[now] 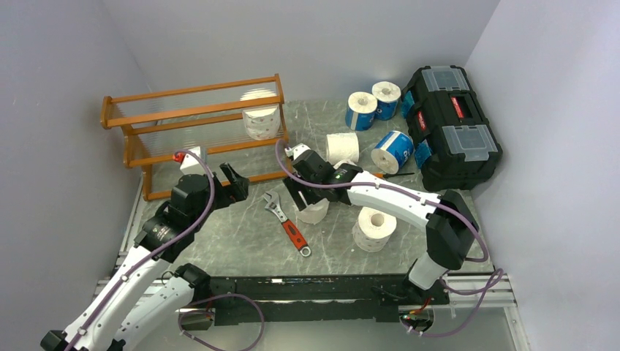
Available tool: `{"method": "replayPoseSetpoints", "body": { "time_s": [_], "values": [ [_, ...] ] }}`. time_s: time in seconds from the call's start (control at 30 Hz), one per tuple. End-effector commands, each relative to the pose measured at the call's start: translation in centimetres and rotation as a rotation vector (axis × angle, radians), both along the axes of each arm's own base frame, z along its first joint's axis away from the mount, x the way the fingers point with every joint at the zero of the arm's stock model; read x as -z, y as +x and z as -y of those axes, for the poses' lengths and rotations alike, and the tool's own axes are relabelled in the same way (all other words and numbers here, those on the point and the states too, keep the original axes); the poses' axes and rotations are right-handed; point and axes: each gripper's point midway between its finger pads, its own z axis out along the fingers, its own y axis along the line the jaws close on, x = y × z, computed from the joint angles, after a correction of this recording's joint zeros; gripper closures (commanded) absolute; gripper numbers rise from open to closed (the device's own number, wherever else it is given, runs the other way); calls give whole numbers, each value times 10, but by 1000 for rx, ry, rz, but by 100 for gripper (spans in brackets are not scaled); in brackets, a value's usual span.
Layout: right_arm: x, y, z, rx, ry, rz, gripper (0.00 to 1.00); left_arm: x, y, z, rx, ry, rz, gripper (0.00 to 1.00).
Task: Place and organize the paper towels onto the shelf
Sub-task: Place the paper towel at the center of the board.
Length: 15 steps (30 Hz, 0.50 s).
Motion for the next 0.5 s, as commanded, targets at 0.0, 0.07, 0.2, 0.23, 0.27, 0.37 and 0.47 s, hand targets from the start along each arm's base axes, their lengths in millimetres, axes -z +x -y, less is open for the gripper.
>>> {"method": "replayPoseSetpoints", "body": {
  "time_s": [0.0, 0.07, 0.2, 0.23, 0.27, 0.37, 0.47],
  "values": [
    [-31, 2, -6, 12, 77, 35, 21, -5, 1, 1, 8, -7, 20, 1],
    [-51, -1, 2, 41, 123, 70, 18, -6, 1, 2, 16, -1, 21, 1],
    [-83, 3, 34, 185, 204, 163, 18, -3, 6, 16, 74, -3, 3, 1],
    [-88, 5, 43, 224, 221, 182, 18, 0, 8, 22, 95, -7, -14, 0],
    [-92, 6, 53, 262, 242, 204, 18, 2, 9, 29, 124, -16, -30, 1],
    [-98, 9, 79, 362, 304, 248, 17, 17, 14, 57, 218, -47, -118, 5],
    [-94, 11, 99, 430, 351, 246, 18, 33, 20, 84, 282, -48, -198, 7]
  ]
}}
